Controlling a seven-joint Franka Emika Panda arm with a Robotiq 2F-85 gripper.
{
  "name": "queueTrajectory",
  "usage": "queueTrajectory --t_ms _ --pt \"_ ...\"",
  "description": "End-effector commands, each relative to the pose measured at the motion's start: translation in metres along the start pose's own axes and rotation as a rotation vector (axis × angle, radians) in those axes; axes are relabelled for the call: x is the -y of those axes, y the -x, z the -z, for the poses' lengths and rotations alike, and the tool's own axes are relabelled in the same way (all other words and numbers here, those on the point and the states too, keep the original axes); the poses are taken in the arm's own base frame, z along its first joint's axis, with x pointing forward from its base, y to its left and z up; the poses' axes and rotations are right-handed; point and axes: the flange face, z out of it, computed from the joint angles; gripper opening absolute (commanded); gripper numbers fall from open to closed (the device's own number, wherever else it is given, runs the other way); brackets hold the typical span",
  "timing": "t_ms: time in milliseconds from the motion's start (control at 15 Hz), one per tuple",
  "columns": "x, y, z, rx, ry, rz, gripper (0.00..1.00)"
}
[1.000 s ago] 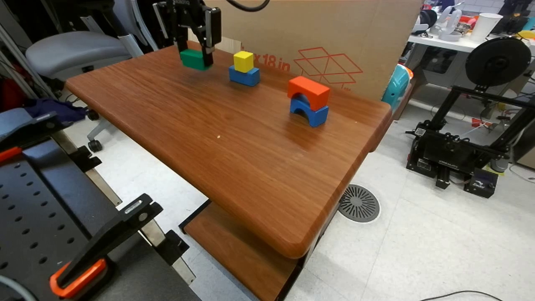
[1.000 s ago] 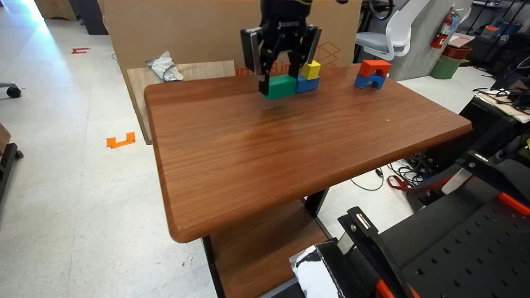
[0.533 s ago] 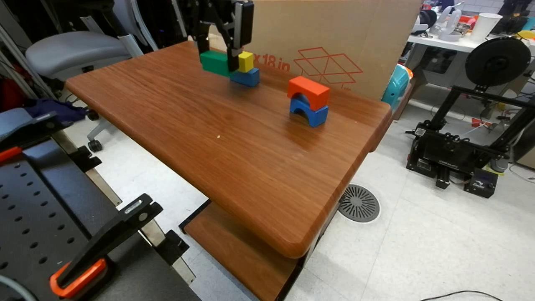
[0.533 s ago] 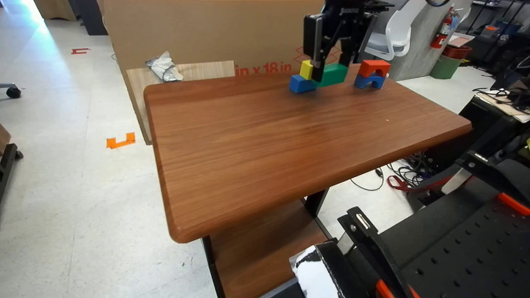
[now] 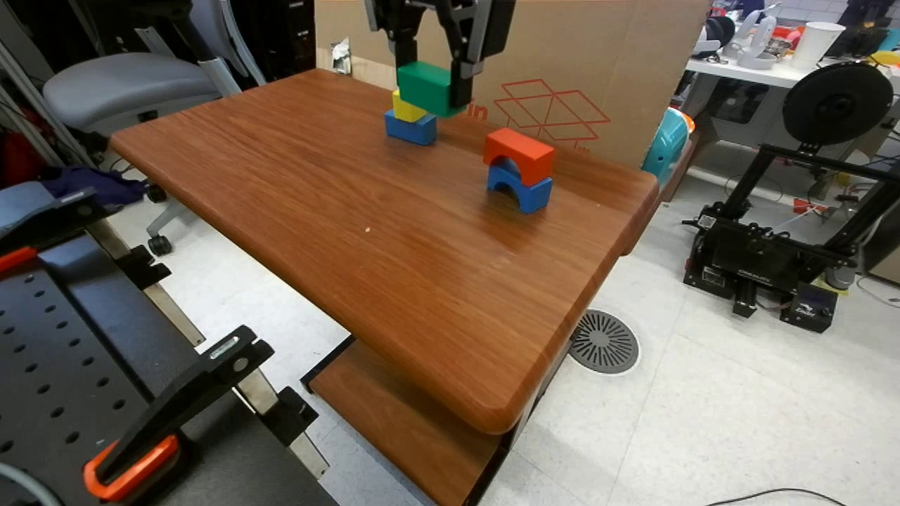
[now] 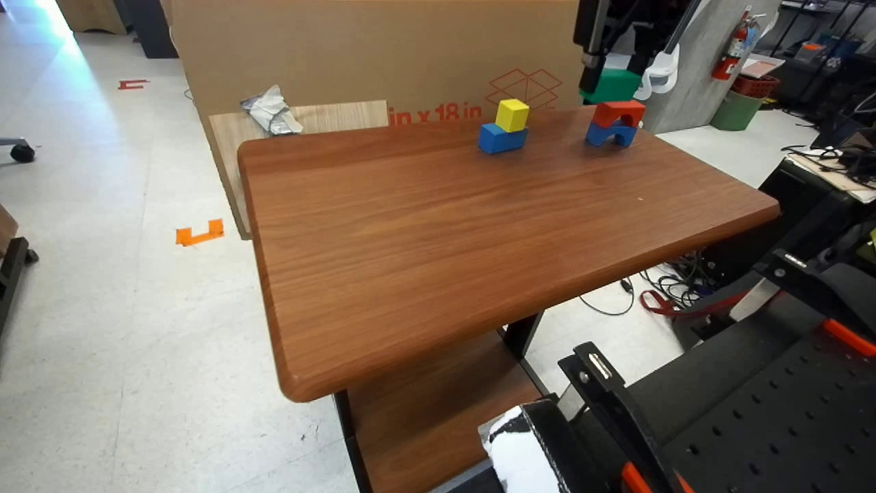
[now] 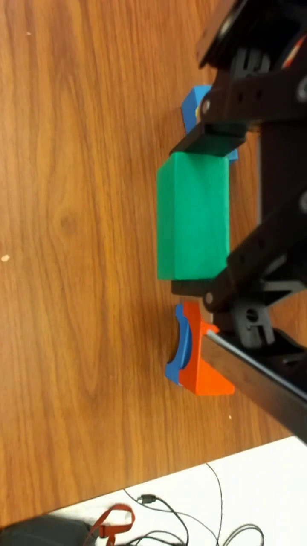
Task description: Put the green block on top of the orange block
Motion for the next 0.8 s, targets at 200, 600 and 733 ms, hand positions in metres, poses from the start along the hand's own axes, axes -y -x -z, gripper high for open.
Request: queueTrajectory --t_ms 200,600,733 --pt "-0.044 -0.010 0.019 -0.020 -0.022 -0.115 0.41" --pt "-0.062 -0.016 0.012 0.011 0.007 -0.157 0.41" --pt "-0.061 -0.019 0.008 0.019 0.013 -0.160 0.41"
